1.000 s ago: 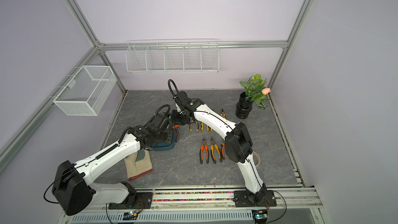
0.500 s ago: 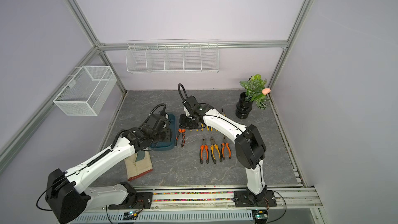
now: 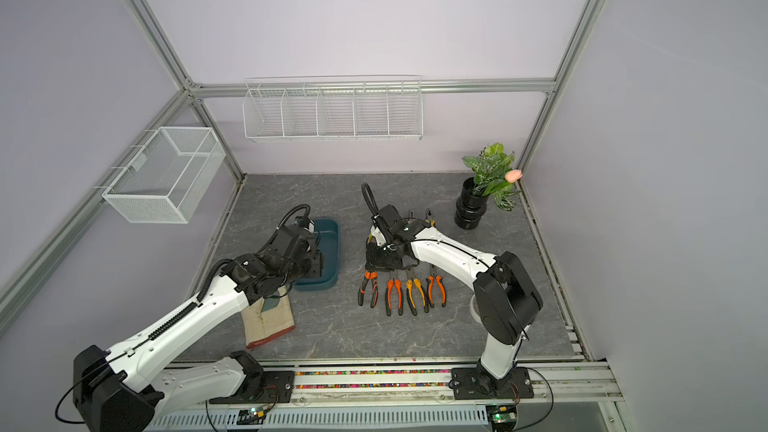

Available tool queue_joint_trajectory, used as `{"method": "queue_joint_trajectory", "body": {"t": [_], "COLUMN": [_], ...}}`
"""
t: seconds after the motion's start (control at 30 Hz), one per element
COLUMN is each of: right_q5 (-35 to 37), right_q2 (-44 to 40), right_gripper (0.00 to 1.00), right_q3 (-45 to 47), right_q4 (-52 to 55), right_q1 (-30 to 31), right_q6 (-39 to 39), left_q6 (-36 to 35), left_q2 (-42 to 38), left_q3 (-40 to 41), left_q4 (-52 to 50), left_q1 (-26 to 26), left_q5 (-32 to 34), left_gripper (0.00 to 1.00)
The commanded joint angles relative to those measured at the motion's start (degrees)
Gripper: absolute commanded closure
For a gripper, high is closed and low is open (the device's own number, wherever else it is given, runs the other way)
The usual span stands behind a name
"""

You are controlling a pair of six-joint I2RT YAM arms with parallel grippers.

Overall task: Take the pliers out of the storage box
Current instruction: Pick up the pliers from the storage box, then place the pliers at the center of the board.

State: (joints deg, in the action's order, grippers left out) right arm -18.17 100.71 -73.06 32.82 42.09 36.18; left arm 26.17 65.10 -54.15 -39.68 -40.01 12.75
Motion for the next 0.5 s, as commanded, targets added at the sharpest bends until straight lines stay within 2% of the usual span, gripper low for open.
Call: {"method": "queue_joint_trajectory", "body": {"t": [0.0, 0.47], "right_q5": [-2.31, -1.35], "right_q2": [0.99, 9.78], "right_gripper": [0.94, 0.94], "right_q3": [1.98, -0.57], "right_q4": [-6.26, -7.81], "right_q1": [0.37, 0.10], "right_q6": [-3.11, -3.21], "left_q6": [1.61, 1.36], "left_q2": [0.16, -0.85], "left_q3": [0.65, 2.47], "left_q4": [0.67, 1.06], "left_q1": [0.24, 0.24], "left_q5": [-0.17, -0.27], "left_gripper": [0.61, 0.61]}}
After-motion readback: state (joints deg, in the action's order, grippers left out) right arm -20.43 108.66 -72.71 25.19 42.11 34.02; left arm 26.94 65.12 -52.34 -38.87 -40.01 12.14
